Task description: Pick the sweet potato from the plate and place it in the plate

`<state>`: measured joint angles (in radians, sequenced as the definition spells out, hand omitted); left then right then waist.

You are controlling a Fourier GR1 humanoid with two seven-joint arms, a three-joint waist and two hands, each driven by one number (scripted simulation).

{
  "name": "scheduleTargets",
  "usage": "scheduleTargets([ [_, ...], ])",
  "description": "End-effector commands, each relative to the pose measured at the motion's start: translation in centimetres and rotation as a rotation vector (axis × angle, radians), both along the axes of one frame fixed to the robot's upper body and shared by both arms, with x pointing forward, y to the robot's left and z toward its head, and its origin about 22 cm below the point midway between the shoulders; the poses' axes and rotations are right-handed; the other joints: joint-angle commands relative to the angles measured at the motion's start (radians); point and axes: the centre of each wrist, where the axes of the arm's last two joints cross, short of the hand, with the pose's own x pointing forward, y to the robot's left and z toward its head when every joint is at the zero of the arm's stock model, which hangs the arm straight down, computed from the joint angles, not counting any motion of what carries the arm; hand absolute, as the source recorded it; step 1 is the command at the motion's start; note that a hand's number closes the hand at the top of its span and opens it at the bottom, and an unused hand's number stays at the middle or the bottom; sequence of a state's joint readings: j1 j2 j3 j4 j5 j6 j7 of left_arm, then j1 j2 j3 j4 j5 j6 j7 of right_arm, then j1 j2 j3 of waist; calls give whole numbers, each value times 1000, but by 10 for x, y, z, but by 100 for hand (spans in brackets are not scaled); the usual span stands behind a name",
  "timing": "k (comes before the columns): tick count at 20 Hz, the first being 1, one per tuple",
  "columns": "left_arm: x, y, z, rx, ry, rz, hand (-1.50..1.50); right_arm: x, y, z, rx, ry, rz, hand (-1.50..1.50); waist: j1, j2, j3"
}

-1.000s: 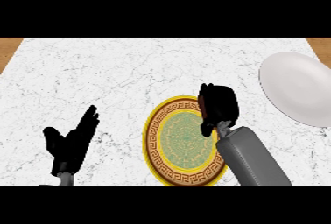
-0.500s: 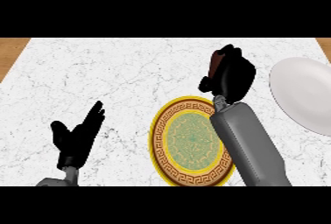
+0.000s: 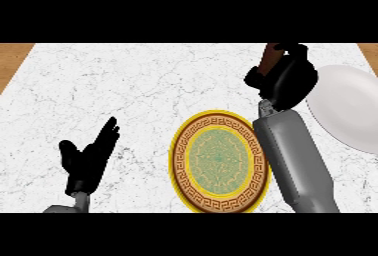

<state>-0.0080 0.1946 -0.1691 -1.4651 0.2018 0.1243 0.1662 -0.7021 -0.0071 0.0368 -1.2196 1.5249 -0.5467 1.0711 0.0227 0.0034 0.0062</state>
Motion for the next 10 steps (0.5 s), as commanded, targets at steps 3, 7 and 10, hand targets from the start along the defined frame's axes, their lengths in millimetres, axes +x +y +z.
scheduleTargets([
  [3, -7, 7, -15, -15, 75, 28, 0, -5, -44, -33, 148, -178, -182, 150, -19, 3, -5],
  [7, -10, 3, -21, 4, 78, 13, 0, 7, -90, -32, 95, -179, -258, 150, -18, 3, -6],
  [10, -5, 2, -12, -8, 75, 15, 0, -1, -140, -47, 40, -230, -340, 150, -19, 3, -5],
])
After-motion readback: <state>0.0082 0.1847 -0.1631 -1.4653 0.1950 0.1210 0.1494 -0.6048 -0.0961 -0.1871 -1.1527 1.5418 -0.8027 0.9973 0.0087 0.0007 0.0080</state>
